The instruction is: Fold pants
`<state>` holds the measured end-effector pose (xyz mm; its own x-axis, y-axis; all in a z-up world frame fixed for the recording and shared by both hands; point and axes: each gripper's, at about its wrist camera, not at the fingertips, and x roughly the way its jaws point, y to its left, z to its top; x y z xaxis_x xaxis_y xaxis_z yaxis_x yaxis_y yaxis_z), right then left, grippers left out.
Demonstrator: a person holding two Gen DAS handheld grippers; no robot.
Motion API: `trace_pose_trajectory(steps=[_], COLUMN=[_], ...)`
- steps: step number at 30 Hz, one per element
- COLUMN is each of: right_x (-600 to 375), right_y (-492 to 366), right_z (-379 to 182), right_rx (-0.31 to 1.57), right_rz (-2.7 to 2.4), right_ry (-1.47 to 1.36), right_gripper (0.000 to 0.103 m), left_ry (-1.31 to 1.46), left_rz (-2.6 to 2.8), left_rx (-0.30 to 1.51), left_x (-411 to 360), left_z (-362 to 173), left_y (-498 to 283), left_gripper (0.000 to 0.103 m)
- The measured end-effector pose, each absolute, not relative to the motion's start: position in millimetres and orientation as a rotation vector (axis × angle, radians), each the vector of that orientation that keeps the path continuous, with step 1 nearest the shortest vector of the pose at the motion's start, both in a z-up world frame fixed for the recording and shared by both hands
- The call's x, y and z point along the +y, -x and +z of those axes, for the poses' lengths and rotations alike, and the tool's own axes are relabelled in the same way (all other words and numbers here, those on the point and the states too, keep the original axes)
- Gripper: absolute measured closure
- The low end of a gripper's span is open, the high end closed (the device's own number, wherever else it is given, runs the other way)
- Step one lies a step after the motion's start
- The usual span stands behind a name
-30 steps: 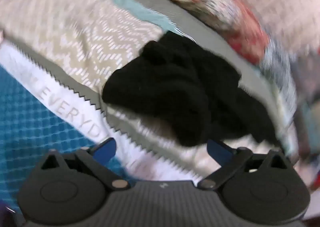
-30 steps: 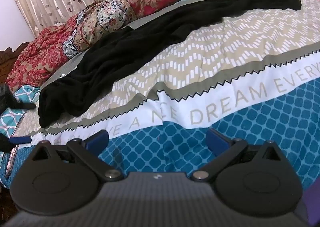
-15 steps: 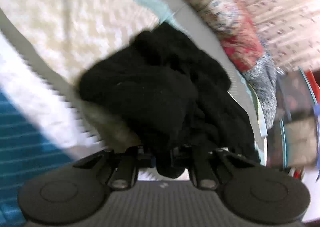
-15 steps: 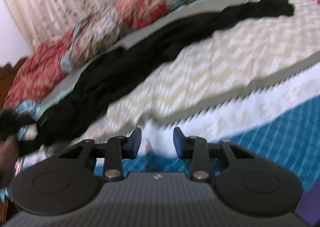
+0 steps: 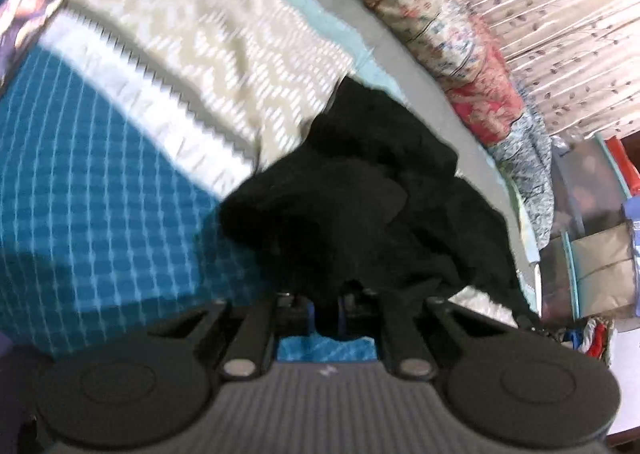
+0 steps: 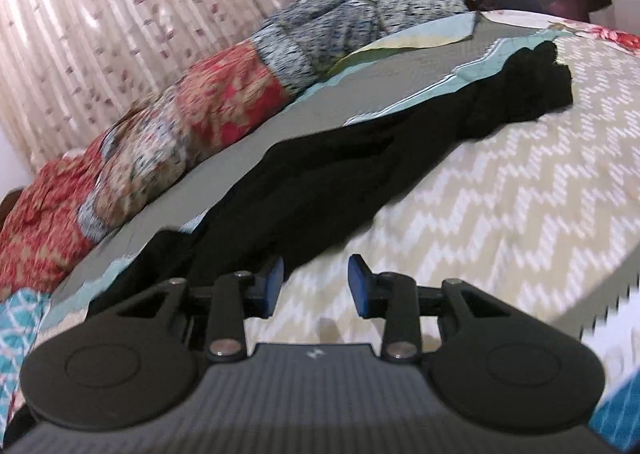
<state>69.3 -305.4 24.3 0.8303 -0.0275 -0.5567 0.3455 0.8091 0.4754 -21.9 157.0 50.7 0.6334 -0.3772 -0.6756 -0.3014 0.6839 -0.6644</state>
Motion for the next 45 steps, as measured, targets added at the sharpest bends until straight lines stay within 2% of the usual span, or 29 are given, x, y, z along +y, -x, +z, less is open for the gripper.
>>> trace_pose_trajectory(steps=[2, 3, 5, 7, 8, 9, 10, 15, 20, 22, 23, 24, 25, 26, 29, 36, 45], right_x=[-324, -332, -351, -365, -370, -374, -377, -358, -312, -293, -290, -288, -282, -275, -279, -328, -326], right_y=[-78, -82, -104, -123, -129, -136, -142, -149, -199, -231, -250, -271, -289, -293, -269, -166, -178], right_z=[18, 14, 0, -11, -14, -13, -8, 70, 142, 150, 146, 137, 127, 116, 95, 45, 6], right_rx=[0.561, 0.566, 0.611, 0.639, 0.638, 0.636, 0.634, 0.412, 0.324, 0.356, 0.406, 0.486, 0.577, 0.618, 0.619, 0.641, 0.686], right_rz=[-0.254, -0.267, -0.291, -0.329, -0.331, -0.324, -0.32, -0.273, -0.127, -0.128, -0.139, -0.125, -0.113, -0.138, -0.119, -0.14, -0.167], right_ry=[-0.656, -0.673, -0.706, -0.752, -0.775, -0.795, -0.804, -0.686, -0.524, -0.483, -0.466, -0.44, -0.389, -0.325, -0.264, -0.46, -0.685], right_gripper=[0.061, 0.052, 0.043, 0.043, 0.048, 0.073, 0.091, 0.094, 0.094, 0.093, 0.089, 0.073, 0.065, 0.062, 0.062, 0.061, 0.06], left_ry=[0.858, 0.863, 0.861, 0.851, 0.846, 0.844, 0.846, 0.889, 0.905, 0.9, 0.896, 0.891, 0.887, 0.884, 0.878, 0.889, 0.884], left_rz=[-0.06, -0.059, -0.058, -0.06, -0.058, -0.057, -0.057, -0.053, -0.011, 0.008, 0.017, 0.023, 0.025, 0.024, 0.021, 0.022, 0.027], left_rx=[0.89, 0.883, 0.878, 0.877, 0.877, 0.876, 0.876, 0.874, 0.813, 0.799, 0.796, 0.797, 0.799, 0.802, 0.817, 0.829, 0.825], left_x=[168, 170, 172, 171, 169, 168, 167, 175, 199, 206, 207, 208, 208, 207, 205, 208, 207], left_z=[51, 54, 58, 61, 62, 62, 61, 54, 65, 68, 70, 70, 70, 69, 64, 58, 65], left_y=[29, 30, 30, 33, 36, 40, 43, 59, 67, 67, 67, 67, 66, 66, 65, 60, 59], left_gripper=[0.095, 0.095, 0.095, 0.095, 0.095, 0.095, 0.095, 0.095, 0.095, 0.095, 0.095, 0.095, 0.095, 0.095, 0.095, 0.095, 0.095])
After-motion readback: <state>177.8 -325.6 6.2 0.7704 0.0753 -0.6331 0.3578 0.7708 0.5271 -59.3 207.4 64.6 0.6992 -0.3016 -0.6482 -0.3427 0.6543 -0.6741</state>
